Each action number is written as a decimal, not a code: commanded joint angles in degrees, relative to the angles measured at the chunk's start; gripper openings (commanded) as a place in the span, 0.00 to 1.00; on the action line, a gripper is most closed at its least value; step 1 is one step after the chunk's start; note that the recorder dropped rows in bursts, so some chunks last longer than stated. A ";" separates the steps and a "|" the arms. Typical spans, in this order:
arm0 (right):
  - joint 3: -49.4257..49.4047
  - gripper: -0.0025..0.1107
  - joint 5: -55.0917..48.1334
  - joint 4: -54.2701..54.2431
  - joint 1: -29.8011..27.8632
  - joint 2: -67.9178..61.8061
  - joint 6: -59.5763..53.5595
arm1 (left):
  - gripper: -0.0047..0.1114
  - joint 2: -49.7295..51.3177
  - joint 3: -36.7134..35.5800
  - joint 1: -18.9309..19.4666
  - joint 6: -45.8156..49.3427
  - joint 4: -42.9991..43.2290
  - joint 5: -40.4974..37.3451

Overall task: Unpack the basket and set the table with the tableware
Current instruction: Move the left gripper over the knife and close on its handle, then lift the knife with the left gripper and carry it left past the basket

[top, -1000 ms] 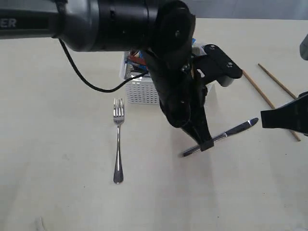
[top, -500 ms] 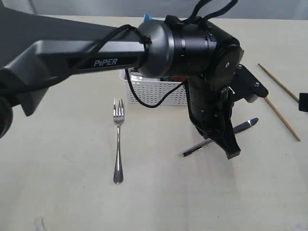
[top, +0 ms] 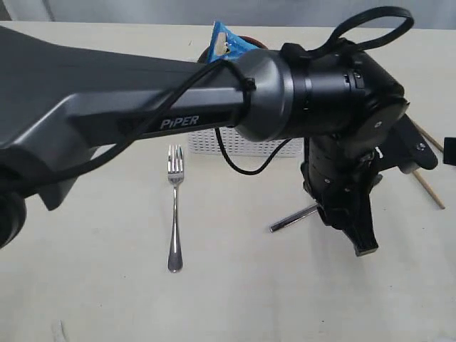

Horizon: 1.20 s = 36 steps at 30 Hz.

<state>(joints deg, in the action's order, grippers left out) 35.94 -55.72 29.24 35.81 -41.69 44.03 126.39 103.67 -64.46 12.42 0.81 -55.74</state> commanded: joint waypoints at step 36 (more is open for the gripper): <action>-2.03 0.02 3.33 -2.14 -0.20 0.32 -0.33 | 0.56 14.21 14.84 3.93 -1.74 -4.08 -7.44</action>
<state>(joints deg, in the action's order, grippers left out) 34.12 -52.77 26.94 35.81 -41.59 43.95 139.93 118.36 -60.43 10.17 -1.19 -63.14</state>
